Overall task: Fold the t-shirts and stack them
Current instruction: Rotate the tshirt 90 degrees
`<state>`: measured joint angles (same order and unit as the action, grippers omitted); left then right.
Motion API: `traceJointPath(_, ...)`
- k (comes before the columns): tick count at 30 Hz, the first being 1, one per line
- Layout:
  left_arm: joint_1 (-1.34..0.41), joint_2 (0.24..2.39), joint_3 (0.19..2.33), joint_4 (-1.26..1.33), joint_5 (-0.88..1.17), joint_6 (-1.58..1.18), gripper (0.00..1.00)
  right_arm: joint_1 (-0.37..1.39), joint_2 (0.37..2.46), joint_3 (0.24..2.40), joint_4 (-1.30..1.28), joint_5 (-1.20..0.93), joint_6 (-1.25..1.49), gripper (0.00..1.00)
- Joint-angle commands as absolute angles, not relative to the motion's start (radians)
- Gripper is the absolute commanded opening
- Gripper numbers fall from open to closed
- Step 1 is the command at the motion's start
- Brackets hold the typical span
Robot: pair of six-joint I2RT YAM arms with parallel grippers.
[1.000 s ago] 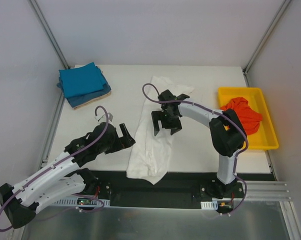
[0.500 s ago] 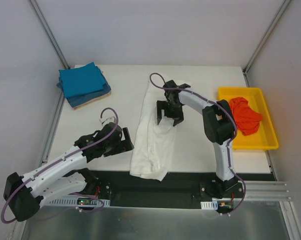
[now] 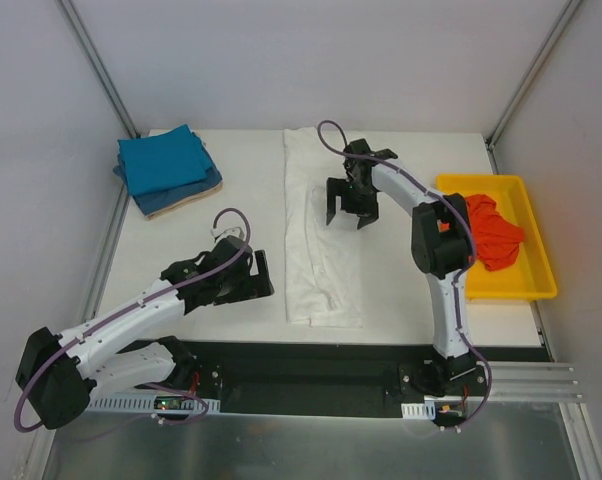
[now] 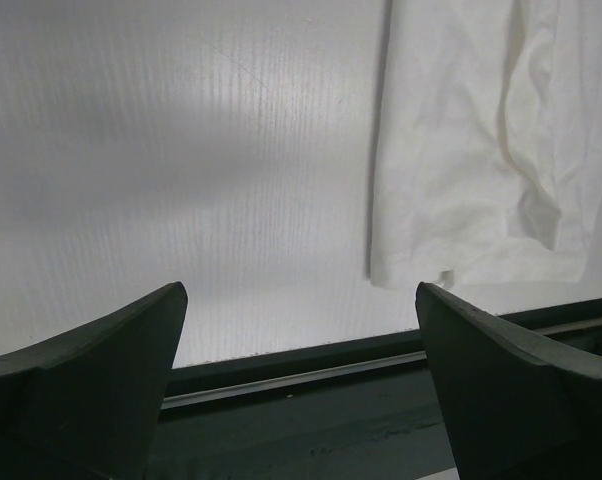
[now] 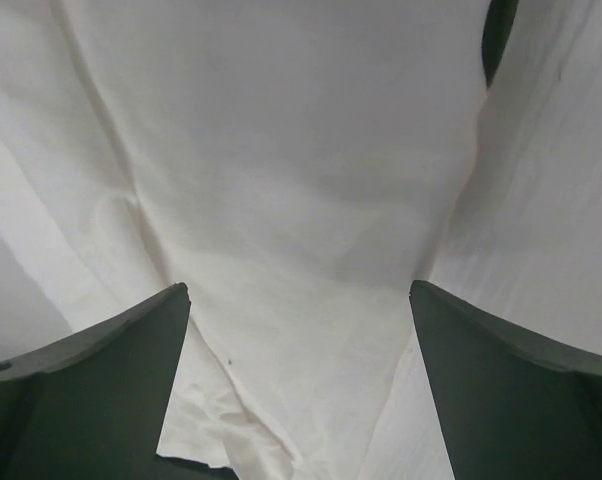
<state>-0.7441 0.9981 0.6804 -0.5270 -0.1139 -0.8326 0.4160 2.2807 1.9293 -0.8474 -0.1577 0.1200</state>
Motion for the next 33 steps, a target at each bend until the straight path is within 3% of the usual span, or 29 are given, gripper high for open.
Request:
traceJointPath(1,-0.745,1.0,0.712,-0.5,-0.068,-0.787,0.99,0.439,1.946,1.719,-0.771,-0.143,0.091,0.96)
traceJointPath(5,-0.762,0.98,0.689,-0.497,-0.066,-0.795,0.99,0.538,1.618,1.478,-0.713,-0.085,-0.056,0.96)
traceJointPath(9,-0.764,0.943,0.658,-0.499,-0.084,-0.808,0.99,0.653,1.433,1.208,-0.591,-0.155,-0.091,0.96)
traceJointPath(12,-0.764,0.904,0.635,-0.499,-0.089,-0.813,0.99,0.776,1.378,1.109,-0.577,-0.03,-0.066,0.97)
traceJointPath(14,-0.762,0.873,0.618,-0.503,-0.09,-0.813,0.99,0.862,1.387,1.095,-0.591,0.024,-0.022,0.99)
traceJointPath(20,-0.762,0.802,0.577,-0.526,-0.115,-0.833,0.99,0.988,1.557,1.181,-0.709,0.158,0.064,0.83)
traceJointPath(22,-0.762,0.785,0.562,-0.526,-0.129,-0.847,0.99,0.999,1.627,1.201,-0.724,0.144,0.078,0.73)
traceJointPath(33,-0.762,0.79,0.517,-0.528,-0.12,-0.865,0.99,1.006,1.767,1.232,-0.726,0.219,0.11,0.5)
